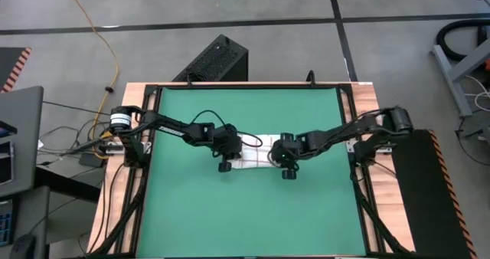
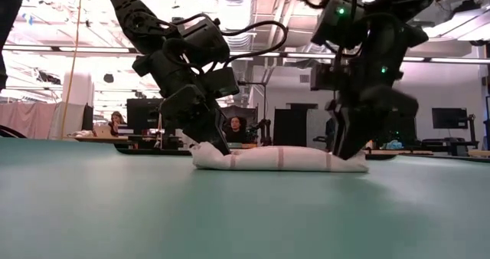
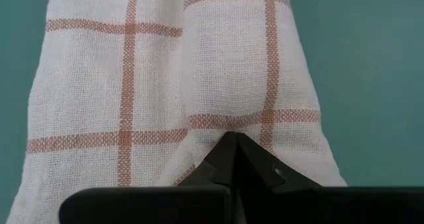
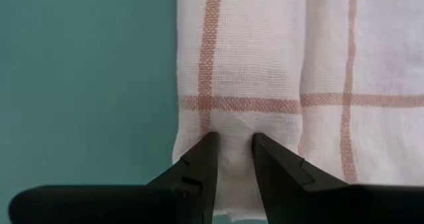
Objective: Roll towel into tight, uniform cylinder
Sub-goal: Roll the white patterned towel
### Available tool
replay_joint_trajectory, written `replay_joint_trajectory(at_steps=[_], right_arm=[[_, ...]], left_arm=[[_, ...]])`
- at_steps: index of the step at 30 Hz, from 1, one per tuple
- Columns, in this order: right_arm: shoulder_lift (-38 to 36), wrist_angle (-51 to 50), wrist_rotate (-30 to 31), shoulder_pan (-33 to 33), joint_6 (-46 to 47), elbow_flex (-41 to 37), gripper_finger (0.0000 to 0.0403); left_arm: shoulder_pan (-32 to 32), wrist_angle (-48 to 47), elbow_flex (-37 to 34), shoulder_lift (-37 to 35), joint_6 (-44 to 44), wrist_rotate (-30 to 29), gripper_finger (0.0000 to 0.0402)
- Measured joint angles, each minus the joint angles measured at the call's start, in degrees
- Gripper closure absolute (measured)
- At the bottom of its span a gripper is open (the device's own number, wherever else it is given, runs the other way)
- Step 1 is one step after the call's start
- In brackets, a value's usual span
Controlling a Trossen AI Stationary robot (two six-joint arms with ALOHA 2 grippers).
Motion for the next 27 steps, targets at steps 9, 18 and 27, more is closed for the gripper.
replay_joint_trajectory(at_steps=[9, 18, 27], right_arm=[[5.66, -1.68, 1.23, -0.68, 6.89, 0.38, 0.0284], [-7.46, -1.30, 1.21, -1.74, 2.68, -0.32, 0.0285], [-15.34, -1.97, -5.29, 0.86, -21.27, -0.19, 0.0249]], left_arm=[[0.07, -1.54, 0.15, 0.00, 0.78, 1.62, 0.0401], [0.15, -1.87, 0.17, -0.02, 2.25, 2.36, 0.0401], [0.15, -1.66, 0.15, -0.02, 2.25, 2.49, 0.0401]])
